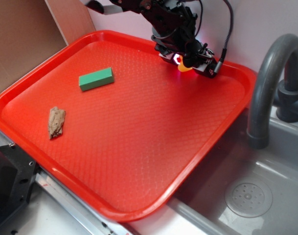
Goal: Grab the yellow duck.
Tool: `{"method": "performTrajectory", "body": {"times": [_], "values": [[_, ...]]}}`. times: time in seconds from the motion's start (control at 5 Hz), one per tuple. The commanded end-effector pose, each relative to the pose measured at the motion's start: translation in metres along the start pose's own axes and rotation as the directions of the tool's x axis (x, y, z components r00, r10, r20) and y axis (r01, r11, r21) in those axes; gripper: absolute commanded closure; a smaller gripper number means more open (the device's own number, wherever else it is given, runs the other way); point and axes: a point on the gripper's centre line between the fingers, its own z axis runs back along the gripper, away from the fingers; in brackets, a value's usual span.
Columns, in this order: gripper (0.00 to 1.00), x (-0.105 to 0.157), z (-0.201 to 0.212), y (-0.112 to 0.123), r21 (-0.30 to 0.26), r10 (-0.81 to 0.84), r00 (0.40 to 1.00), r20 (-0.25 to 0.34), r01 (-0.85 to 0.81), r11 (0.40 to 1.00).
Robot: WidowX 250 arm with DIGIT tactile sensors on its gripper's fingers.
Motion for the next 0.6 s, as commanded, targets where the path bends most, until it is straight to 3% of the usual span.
{"method": "performTrajectory", "body": {"times": [0.0,0.2,0.4], "values": [[1.00,0.006,0.029,0.014,0.118,0.082,0.997,0.002,-0.082,0.990],[1.00,0.000,0.074,0.035,0.186,0.254,0.966,-0.050,-0.241,0.952],[1.00,-0.018,0.116,0.046,0.213,0.356,0.929,-0.105,-0.328,0.920]]}}
